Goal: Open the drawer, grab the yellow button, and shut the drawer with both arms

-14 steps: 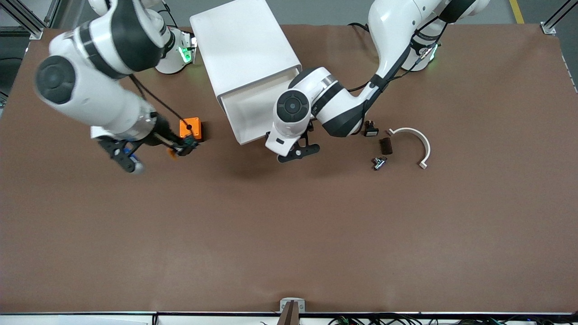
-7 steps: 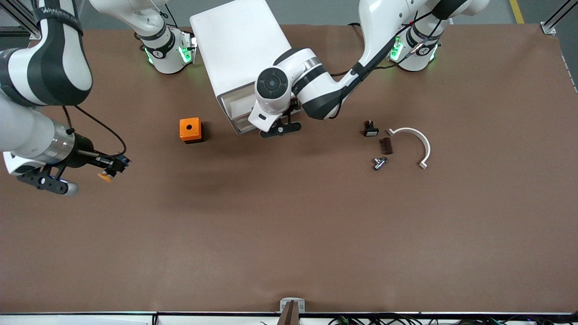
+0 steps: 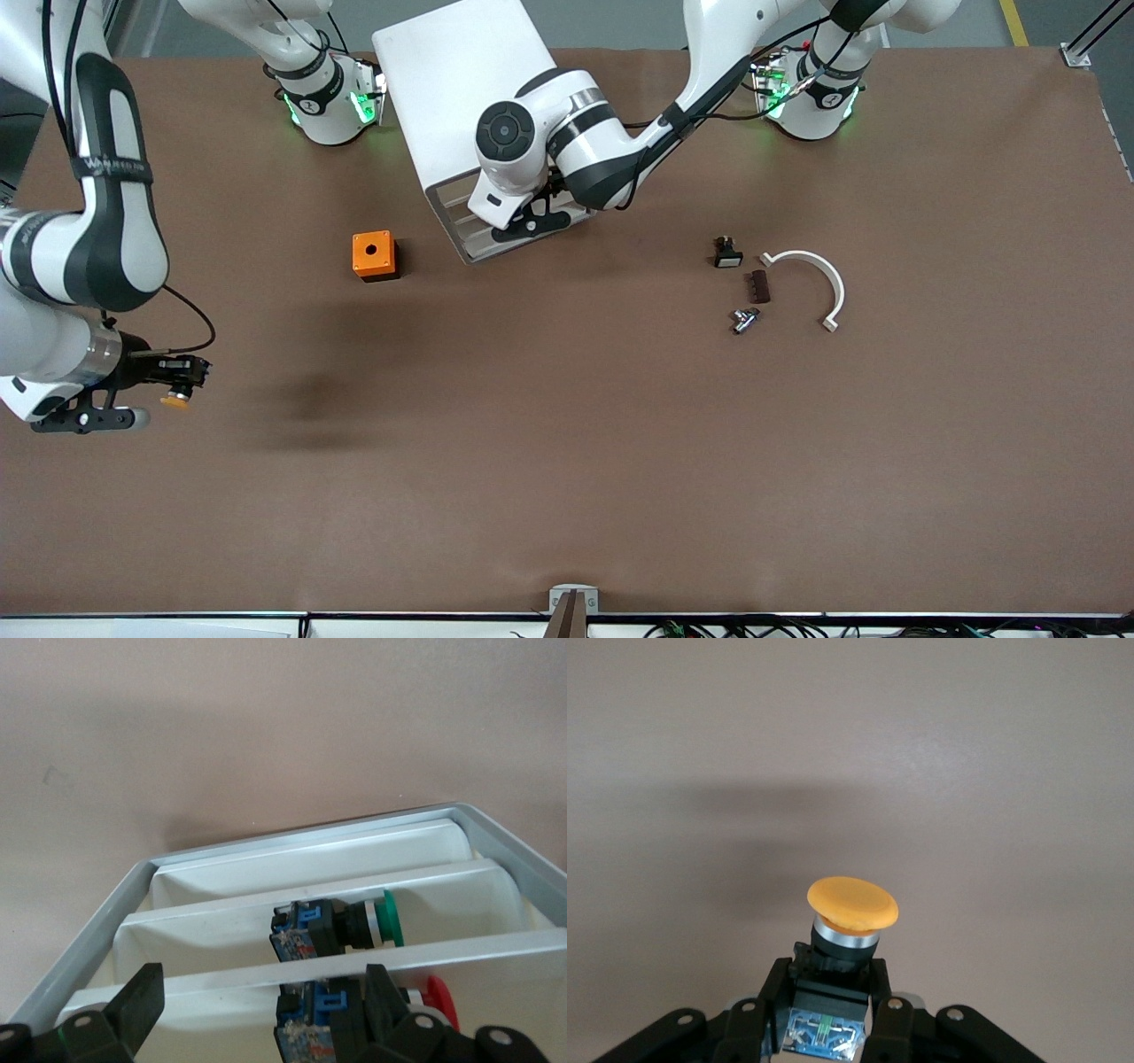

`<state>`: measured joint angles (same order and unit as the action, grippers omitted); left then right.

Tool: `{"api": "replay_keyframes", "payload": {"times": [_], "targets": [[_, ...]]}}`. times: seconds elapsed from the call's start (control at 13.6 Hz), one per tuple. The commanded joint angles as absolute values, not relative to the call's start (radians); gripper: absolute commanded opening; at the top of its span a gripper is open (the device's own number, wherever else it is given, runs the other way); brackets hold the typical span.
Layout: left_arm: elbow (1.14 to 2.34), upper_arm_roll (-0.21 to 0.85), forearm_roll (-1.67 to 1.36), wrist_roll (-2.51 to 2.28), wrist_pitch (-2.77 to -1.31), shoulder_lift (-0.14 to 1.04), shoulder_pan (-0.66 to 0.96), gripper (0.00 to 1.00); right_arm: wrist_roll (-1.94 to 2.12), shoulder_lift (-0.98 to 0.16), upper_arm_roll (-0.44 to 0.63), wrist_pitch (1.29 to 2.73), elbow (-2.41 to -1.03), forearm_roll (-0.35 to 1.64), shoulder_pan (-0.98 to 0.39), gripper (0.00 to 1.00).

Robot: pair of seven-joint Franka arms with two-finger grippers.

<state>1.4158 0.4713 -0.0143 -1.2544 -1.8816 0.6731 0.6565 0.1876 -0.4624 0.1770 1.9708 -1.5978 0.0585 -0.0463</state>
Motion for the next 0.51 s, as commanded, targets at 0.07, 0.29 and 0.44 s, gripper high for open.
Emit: {"api": "replay_keyframes", "payload": {"times": [0.07,0.29,0.44], "targets": [[1.439,0.479,0.000,-1.304,-1.884,0.653,0.680,1.00,0.312,-0.564,0.152,2.017,-1.582,0.132,0.017,0.00],[1.430,0.465,0.003,-1.308,-1.882,0.638,0.631,1.00,0.386,-0.632,0.152,2.098,-1.585,0.144,0.023,0.00],[1.428,0.463,0.009,-1.301,-1.881,0.618,0.545,1.00,0.388,-0.655,0.152,2.131,-1.585,0.143,0.021,0.00]]}}
